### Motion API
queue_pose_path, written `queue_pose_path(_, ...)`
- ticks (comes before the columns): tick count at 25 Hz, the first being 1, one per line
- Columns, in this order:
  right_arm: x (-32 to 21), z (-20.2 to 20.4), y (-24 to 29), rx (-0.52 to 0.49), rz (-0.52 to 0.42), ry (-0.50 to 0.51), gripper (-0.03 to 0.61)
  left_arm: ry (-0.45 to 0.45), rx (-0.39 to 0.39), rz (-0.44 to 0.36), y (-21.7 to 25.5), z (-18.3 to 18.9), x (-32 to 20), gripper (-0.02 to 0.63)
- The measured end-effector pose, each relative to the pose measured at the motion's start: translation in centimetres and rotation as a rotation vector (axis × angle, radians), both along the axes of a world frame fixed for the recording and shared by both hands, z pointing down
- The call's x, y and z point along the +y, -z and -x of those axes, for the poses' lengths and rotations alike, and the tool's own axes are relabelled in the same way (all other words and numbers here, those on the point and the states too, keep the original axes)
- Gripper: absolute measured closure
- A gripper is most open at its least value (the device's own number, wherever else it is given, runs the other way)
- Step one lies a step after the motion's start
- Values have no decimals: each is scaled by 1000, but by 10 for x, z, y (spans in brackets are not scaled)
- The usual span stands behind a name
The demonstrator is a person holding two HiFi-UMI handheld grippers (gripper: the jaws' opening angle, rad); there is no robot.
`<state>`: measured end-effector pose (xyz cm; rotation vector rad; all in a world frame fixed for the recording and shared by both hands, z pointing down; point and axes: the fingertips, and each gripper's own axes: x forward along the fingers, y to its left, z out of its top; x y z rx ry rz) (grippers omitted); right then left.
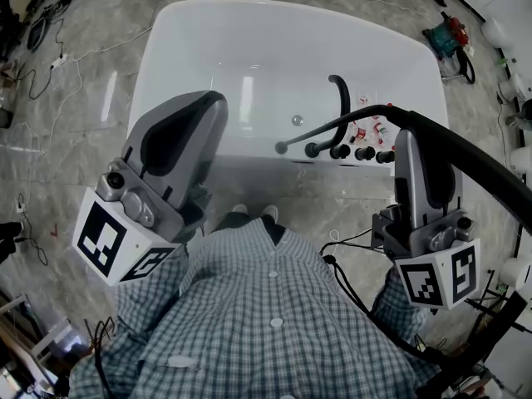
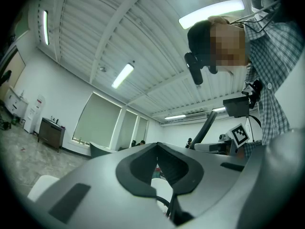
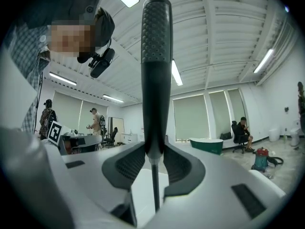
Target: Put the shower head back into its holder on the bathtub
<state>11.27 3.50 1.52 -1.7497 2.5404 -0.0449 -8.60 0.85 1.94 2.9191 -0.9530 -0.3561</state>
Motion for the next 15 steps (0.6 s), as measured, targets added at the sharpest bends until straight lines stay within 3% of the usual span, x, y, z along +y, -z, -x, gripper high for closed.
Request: queue_pose_path(15, -17, 9, -40, 20, 66, 2, 459, -30, -31, 32, -23, -13, -7, 606)
